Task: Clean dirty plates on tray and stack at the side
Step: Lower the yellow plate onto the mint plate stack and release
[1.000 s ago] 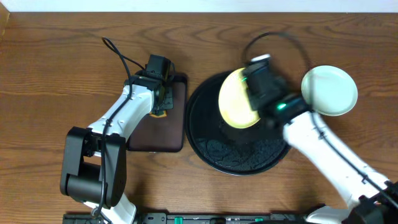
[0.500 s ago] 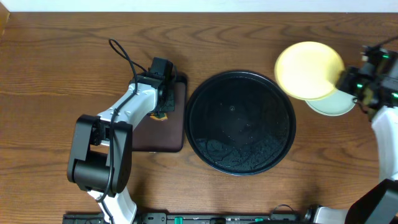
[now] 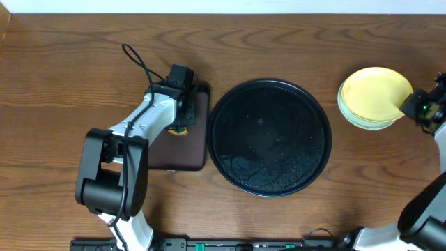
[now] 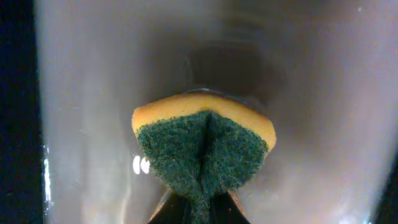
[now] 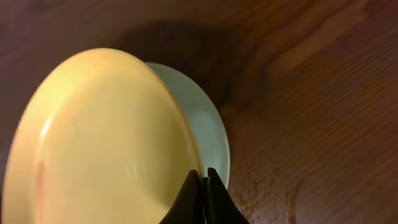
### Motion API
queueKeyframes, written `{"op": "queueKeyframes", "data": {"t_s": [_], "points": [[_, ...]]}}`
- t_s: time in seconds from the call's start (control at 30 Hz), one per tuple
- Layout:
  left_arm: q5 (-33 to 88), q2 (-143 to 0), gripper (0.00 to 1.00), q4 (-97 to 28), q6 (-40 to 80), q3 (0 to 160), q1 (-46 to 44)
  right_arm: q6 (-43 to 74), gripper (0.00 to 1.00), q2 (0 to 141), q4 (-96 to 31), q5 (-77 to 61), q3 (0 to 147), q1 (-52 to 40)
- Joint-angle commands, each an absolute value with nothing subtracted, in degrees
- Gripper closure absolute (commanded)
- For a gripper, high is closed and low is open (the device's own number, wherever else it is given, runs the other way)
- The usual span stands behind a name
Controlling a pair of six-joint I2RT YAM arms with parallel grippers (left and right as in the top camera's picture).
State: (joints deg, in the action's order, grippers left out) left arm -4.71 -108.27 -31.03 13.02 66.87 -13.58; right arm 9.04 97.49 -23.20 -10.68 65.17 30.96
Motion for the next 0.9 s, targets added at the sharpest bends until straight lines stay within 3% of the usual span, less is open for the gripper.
{"op": "queueKeyframes", "data": {"t_s": [0.0, 0.1, 0.13, 0.2, 0.23, 0.43, 0.67, 0.87], "points": [[-5.6, -108.6, 0.91, -31.2, 12.0, 66.8, -13.4, 10.2, 0.98, 100.5, -22.5, -11.2, 65.2, 30.9], [-5.6, -108.6, 0.91, -31.2, 12.0, 66.8, -13.4, 10.2, 0.92, 102.0, -22.1, -11.2, 65.2, 30.9], [-5.6, -108.6, 0.91, -31.2, 12.0, 66.8, -13.4, 10.2, 0.85, 102.0, -22.1, -11.2, 65.2, 30.9], [-5.6, -108.6, 0.83, -31.2, 12.0, 66.8, -13.4, 10.2, 0.59, 101.6, -22.6, -13.1, 65.5, 30.9], [-5.6, -108.6, 0.83, -31.2, 12.0, 66.8, -13.4, 10.2, 0.53, 101.3, -23.3, -14.9, 65.8, 30.9], [-5.6, -108.6, 0.83, -31.2, 12.0, 66.8, -13.4, 6.1, 0.49, 96.4, -30.7, -24.4, 68.0, 28.8], [-5.6, -108.6, 0.6, -31.2, 12.0, 66.9, -13.4, 3.3, 0.48, 89.8, -38.0, -24.6, 68.2, 21.2], [-5.6, -108.5, 0.53, -31.1, 12.0, 66.9, -13.4, 3.3, 0.32, 88.5, -41.4, -24.2, 68.2, 14.3]]}}
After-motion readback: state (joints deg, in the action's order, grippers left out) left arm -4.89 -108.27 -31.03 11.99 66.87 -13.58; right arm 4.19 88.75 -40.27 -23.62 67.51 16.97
